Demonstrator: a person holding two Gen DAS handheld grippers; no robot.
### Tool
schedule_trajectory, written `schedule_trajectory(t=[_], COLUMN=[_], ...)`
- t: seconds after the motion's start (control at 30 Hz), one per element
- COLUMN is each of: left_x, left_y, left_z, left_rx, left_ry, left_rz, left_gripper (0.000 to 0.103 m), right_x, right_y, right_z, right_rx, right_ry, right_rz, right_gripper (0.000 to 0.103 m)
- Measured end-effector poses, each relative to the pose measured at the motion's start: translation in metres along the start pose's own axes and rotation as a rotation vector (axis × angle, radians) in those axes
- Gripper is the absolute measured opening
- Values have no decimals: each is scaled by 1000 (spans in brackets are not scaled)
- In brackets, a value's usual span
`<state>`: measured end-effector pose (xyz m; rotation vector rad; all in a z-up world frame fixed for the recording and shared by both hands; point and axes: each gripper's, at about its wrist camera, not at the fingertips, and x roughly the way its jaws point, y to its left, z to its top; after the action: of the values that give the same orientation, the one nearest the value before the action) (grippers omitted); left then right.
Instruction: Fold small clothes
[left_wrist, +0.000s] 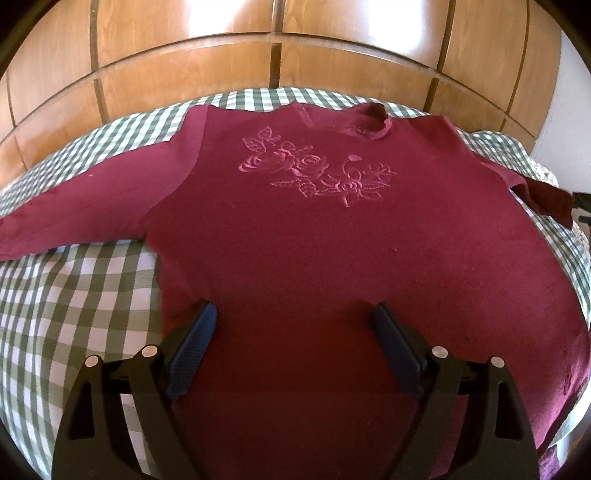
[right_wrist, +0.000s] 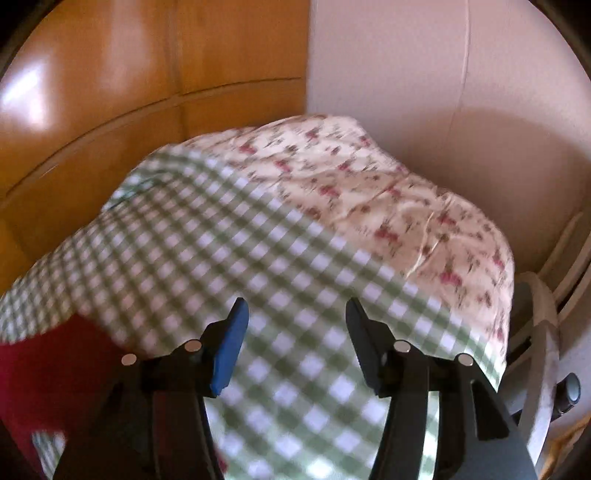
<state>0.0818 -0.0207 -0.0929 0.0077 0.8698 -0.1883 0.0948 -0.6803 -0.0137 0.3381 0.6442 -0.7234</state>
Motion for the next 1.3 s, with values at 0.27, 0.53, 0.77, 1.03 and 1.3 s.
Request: schedule_trajectory(t=[0.27,0.53,0.77,1.03,1.3], left_x=[-4,-13,-28,-64,-80], left_y=[3,6,12,50,60], left_z=[-3,-4,-4,-21,-59], left_rx=[-20,-49,-77,-184,-185], left_ry=[-10,-7,3,33,131], left_rz=[-13,-28,-26,33,-93], left_gripper=[85,85,85,85,79], right_x=[-68,-9,1,-24,-99], right_y=[40,113,61,43,62], right_z=[-48,-80,30,16,-131], right_rx=[-189,-419,-144,-154,-354], right_ry=[-33,127,-65,-21,263], right_rz=[246,110,-44,72,532], right_gripper=[77,9,39,81,60])
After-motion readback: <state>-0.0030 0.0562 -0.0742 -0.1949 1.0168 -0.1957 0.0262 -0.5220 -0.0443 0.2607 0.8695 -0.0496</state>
